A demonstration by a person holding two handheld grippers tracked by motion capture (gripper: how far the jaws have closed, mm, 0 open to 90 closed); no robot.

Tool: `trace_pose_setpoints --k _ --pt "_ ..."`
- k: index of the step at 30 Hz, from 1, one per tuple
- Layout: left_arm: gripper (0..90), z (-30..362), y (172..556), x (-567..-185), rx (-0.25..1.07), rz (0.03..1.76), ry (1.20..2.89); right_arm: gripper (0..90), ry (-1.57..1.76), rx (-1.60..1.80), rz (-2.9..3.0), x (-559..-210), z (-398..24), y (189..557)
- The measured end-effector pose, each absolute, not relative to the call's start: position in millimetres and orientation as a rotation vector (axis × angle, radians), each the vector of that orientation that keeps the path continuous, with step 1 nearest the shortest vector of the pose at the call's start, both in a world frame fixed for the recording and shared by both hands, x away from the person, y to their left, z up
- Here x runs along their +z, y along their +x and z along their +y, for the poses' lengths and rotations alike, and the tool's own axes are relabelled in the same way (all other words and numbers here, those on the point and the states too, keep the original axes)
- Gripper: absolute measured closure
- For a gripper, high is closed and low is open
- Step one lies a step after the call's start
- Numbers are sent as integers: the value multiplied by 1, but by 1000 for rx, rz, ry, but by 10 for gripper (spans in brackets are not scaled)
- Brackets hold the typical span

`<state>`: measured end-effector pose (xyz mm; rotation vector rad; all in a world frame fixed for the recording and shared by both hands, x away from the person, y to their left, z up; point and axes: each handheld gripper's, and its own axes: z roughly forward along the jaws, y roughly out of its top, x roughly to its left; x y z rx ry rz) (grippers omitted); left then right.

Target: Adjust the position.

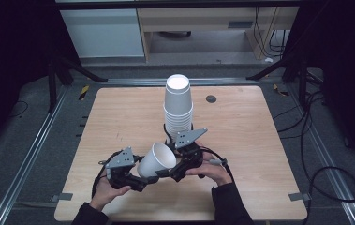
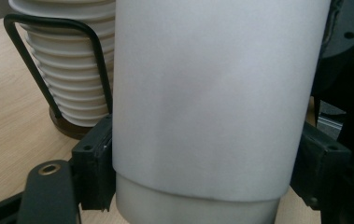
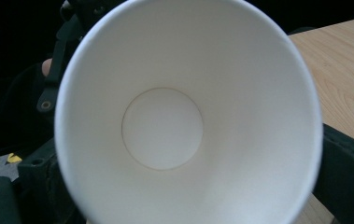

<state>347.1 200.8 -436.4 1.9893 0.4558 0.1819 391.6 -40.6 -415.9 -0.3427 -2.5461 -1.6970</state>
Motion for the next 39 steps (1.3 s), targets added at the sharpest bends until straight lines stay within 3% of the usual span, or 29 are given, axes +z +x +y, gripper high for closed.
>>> trace_pose_setpoints --k 26,39 --pt "209 195 345 -438 197 434 2022 85 -338 -1692 -2502 -418 -38 392" --pt "123 199 347 -438 201 454 2087 84 -275 -1512 -2723 -402 -41 399"
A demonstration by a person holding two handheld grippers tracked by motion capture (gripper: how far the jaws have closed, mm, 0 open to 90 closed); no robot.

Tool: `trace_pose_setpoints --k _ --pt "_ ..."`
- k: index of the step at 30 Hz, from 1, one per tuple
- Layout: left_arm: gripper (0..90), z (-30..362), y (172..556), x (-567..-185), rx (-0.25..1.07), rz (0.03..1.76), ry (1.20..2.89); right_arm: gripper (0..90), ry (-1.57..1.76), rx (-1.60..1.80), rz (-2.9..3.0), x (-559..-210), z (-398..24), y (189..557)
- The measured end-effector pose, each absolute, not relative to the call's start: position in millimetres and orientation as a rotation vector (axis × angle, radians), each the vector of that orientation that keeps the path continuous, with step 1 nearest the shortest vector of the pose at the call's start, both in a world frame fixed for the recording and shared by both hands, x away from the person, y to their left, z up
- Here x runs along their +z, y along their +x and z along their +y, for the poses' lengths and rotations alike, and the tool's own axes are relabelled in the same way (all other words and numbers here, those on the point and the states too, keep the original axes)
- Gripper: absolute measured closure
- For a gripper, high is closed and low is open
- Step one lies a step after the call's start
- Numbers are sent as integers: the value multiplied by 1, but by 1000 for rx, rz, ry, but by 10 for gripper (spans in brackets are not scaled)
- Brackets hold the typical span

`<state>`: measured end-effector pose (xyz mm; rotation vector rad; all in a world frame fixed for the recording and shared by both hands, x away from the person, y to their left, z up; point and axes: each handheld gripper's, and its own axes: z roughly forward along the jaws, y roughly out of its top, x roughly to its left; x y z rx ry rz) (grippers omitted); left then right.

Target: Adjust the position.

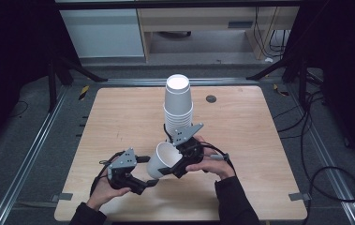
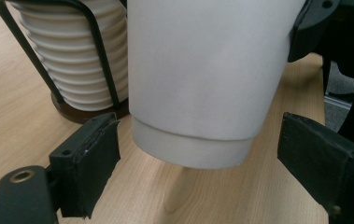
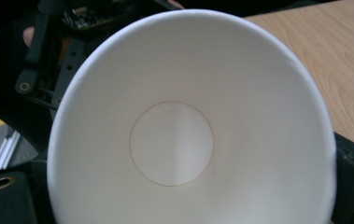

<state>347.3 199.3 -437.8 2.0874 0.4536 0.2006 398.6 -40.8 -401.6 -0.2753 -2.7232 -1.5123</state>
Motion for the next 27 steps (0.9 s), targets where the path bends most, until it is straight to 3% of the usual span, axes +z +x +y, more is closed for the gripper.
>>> trace_pose_setpoints --k 10,15,27 --pt "119 191 348 -445 170 456 2162 83 -170 -1344 -2828 -408 -17 394" --pt "212 192 349 -445 157 462 2155 83 -155 -1359 -2809 -407 -14 393" --pt "228 194 348 -444 166 457 2141 66 -169 -1394 -2794 -407 -15 392"
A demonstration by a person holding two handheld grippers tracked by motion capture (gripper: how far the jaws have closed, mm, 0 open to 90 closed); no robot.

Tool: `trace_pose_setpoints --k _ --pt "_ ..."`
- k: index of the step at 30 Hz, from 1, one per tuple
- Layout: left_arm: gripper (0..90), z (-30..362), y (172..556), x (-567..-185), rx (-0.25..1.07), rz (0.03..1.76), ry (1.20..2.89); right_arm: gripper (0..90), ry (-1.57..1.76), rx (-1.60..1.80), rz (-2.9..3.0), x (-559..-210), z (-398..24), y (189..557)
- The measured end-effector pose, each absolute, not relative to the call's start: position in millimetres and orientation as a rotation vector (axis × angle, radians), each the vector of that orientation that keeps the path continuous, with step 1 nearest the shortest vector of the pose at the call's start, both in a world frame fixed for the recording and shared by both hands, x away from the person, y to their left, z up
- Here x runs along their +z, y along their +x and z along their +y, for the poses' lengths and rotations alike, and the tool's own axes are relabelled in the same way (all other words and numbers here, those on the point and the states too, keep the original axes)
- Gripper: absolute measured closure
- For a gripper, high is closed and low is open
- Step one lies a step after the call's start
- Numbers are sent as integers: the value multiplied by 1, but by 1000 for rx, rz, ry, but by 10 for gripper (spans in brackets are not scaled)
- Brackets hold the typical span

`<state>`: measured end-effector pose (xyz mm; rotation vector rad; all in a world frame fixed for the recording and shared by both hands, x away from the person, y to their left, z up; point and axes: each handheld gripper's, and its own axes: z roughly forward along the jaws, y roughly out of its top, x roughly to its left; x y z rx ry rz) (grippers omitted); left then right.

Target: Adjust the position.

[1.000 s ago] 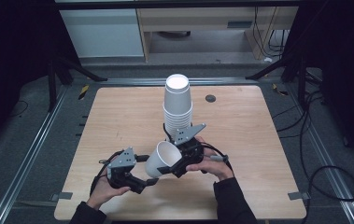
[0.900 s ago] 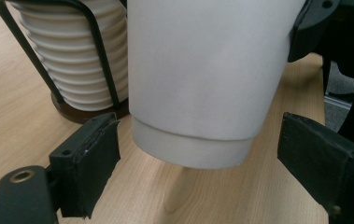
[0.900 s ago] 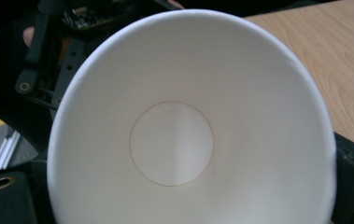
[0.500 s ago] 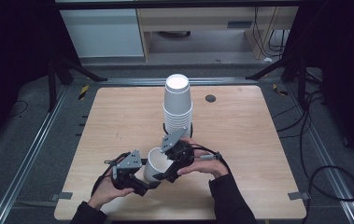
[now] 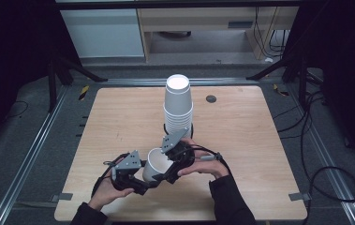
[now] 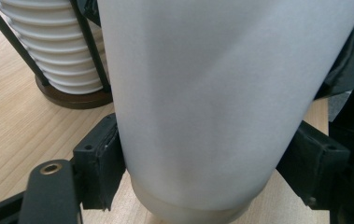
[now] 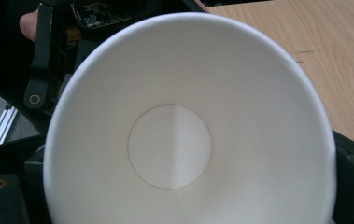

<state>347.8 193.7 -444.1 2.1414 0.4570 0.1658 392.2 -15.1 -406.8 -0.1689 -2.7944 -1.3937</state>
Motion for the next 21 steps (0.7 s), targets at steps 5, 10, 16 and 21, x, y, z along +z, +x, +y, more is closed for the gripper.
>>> trace_pose_setpoints --k 5,10,16,21 --pt "230 196 348 -443 164 452 2123 60 -159 -1429 -2777 -404 -18 393" --pt "231 198 348 -442 159 458 2105 52 -188 -1458 -2755 -399 -24 393" --pt "232 200 349 -443 156 459 2101 48 -191 -1483 -2744 -396 -29 393" --pt "231 206 352 -444 159 486 2081 45 -223 -1546 -2715 -391 -40 393"
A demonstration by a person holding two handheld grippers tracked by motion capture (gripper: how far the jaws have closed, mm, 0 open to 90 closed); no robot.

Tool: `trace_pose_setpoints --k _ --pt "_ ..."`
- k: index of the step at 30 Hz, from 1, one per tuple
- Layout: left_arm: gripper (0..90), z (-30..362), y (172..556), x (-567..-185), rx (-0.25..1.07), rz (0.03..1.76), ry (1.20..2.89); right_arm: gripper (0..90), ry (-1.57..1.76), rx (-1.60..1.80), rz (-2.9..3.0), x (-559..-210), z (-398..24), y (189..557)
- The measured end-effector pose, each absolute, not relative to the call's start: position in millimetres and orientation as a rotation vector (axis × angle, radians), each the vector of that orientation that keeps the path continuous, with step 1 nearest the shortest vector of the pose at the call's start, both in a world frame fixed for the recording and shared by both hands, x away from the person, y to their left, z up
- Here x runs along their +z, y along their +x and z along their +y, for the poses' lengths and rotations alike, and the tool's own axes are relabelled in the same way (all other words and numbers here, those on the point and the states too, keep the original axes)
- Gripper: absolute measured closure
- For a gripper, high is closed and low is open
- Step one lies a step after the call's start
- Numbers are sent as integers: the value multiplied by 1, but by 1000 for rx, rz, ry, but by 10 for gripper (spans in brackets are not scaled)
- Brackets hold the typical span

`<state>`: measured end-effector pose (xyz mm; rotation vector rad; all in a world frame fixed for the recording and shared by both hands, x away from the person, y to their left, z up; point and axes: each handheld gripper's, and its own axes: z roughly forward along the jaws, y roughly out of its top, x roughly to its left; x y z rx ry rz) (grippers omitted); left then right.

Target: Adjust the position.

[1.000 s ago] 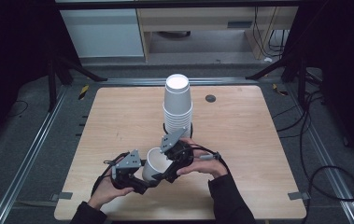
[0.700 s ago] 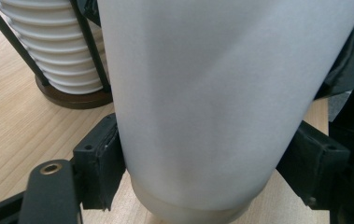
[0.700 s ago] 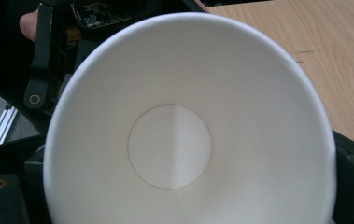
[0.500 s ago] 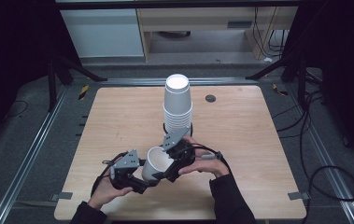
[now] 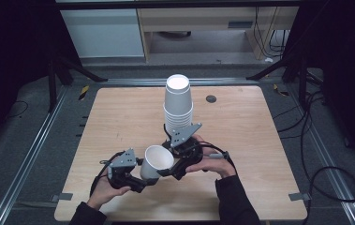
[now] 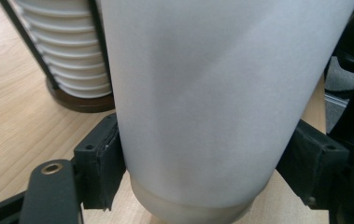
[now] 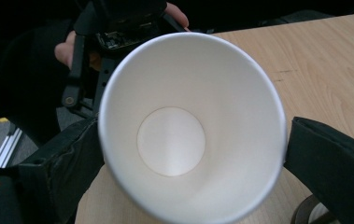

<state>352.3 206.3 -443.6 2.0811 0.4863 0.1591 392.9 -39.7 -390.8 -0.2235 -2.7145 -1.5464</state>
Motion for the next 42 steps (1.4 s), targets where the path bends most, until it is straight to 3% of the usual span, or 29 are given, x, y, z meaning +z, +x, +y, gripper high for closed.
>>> trace_pose_setpoints --k 12,32,42 --pt "230 218 350 -432 188 493 1977 42 -364 -1690 -2624 -397 -62 394" --pt "229 202 343 -431 224 472 1986 47 -326 -1728 -2539 -410 -29 389" --pt "229 198 342 -432 230 465 1999 108 -333 -1743 -2513 -411 -23 388"
